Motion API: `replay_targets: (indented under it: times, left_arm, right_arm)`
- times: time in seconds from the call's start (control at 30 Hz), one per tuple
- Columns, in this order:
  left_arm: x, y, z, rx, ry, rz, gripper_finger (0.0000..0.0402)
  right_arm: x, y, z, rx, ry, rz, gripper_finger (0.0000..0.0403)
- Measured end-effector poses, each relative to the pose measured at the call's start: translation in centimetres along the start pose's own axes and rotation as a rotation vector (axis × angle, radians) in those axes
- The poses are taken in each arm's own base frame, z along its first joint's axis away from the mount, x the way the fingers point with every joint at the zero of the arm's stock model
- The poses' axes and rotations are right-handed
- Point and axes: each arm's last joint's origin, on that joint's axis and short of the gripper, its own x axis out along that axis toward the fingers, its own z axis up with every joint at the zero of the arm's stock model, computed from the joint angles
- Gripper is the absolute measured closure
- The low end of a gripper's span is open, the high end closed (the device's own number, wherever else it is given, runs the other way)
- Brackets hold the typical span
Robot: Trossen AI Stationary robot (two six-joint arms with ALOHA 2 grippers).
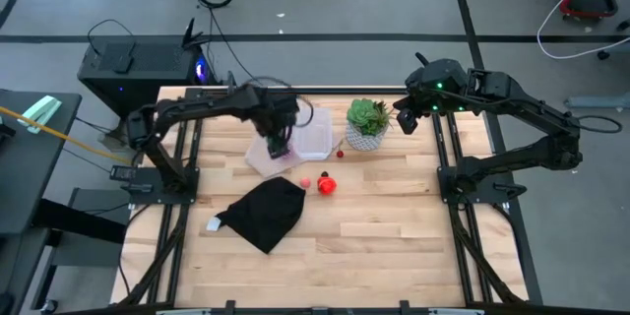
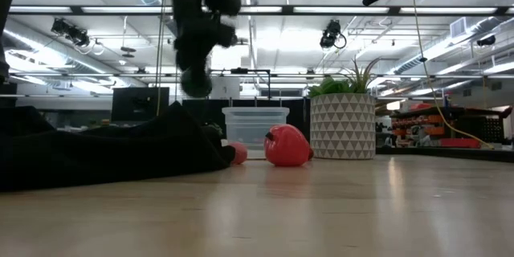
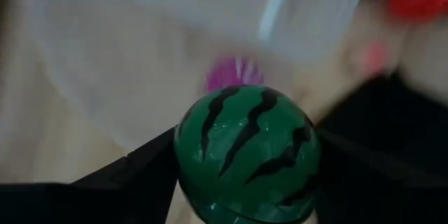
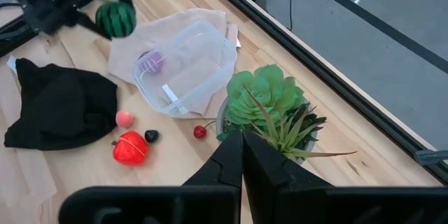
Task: Pick and placing Produce into tupperware
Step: Put the watermelon into the transparent bin
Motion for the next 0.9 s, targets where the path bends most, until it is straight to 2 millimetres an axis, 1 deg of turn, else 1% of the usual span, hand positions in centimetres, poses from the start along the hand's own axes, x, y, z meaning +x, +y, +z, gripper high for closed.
replay_targets:
  times: [0.2, 0.3, 0.4, 0.53, 0.67, 0.8, 0.9]
  left_arm:
    - [-5.3, 0.1, 4.4, -0.005, -0.353, -0.006, 0.0095]
    - [-6.6, 0.1, 6.0, 0.024, -0.443, -0.018, 0.0095]
    - [-6.2, 0.2, 7.2, 0.063, -0.436, -0.03, 0.01]
    - [-4.8, 0.1, 8.8, 0.131, -0.39, -0.023, 0.0102]
    - [-3.5, 0.8, 10.0, 0.169, -0.305, -0.011, 0.0101]
    - [-2.4, 1.8, 10.5, 0.2, -0.218, 0.027, 0.01]
    - [-2.1, 2.3, 10.7, 0.246, -0.175, 0.054, 0.01]
  right_arm:
    - [0.0, 0.0, 0.0, 0.0, 0.0, 0.0, 0.0387]
    - [0.0, 0.0, 0.0, 0.0, 0.0, 0.0, 0.0387]
    - [0.0, 0.0, 0.0, 0.001, 0.0, 0.0, 0.0387]
    - [0.0, 0.0, 0.0, 0.001, 0.0, 0.0, 0.0387]
    - [0.0, 0.0, 0.0, 0.003, 0.001, 0.0, 0.0387]
    - [0.0, 0.0, 0.0, 0.002, 0.002, 0.0, 0.0387]
    - [0.0, 0.0, 0.0, 0.0, 0.002, 0.0, 0.0387]
